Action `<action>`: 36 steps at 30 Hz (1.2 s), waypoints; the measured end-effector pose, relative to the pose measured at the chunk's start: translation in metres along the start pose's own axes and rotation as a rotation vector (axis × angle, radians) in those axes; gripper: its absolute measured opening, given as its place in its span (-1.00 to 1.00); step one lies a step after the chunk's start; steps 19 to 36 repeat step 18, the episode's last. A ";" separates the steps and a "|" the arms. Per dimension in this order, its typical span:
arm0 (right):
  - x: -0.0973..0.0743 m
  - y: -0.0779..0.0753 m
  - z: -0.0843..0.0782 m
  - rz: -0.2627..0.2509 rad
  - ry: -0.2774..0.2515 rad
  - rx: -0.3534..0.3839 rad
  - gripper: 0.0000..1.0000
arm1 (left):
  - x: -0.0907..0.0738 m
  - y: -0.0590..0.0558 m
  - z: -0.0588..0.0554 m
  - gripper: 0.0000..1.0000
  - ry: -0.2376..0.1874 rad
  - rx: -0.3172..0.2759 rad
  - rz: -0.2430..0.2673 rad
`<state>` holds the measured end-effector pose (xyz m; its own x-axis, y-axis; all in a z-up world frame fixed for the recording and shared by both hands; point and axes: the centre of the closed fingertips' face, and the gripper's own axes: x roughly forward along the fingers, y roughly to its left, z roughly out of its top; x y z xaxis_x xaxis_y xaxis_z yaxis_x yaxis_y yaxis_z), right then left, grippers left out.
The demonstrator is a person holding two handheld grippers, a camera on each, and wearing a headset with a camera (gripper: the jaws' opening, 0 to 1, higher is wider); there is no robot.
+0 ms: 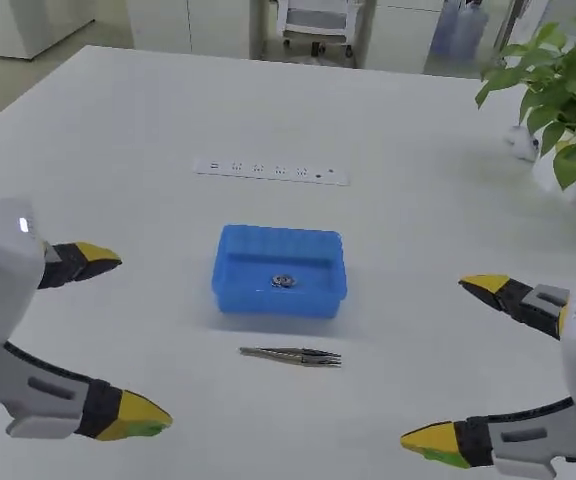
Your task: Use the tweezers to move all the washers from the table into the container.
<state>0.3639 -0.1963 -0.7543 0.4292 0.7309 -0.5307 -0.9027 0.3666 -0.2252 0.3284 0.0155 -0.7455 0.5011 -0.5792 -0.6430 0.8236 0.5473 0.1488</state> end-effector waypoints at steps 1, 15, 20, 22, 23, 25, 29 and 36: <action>-0.002 0.001 0.001 0.004 -0.005 0.009 1.00 | 0.000 -0.003 -0.002 0.99 0.003 -0.004 -0.001; -0.009 0.002 -0.003 -0.023 0.021 0.023 0.99 | 0.004 -0.022 -0.026 0.99 0.043 -0.048 -0.009; -0.009 0.005 -0.005 -0.016 0.029 0.025 0.99 | 0.005 -0.021 -0.024 0.99 0.034 -0.050 -0.012; -0.009 0.005 -0.005 -0.016 0.029 0.025 0.99 | 0.005 -0.021 -0.024 0.99 0.034 -0.050 -0.012; -0.009 0.005 -0.005 -0.016 0.029 0.025 0.99 | 0.005 -0.021 -0.024 0.99 0.034 -0.050 -0.012; -0.009 0.005 -0.005 -0.016 0.029 0.025 0.99 | 0.005 -0.021 -0.024 0.99 0.034 -0.050 -0.012; -0.009 0.005 -0.005 -0.016 0.029 0.025 0.99 | 0.005 -0.021 -0.024 0.99 0.034 -0.050 -0.012; -0.009 0.005 -0.005 -0.016 0.029 0.025 0.99 | 0.005 -0.021 -0.024 0.99 0.034 -0.050 -0.012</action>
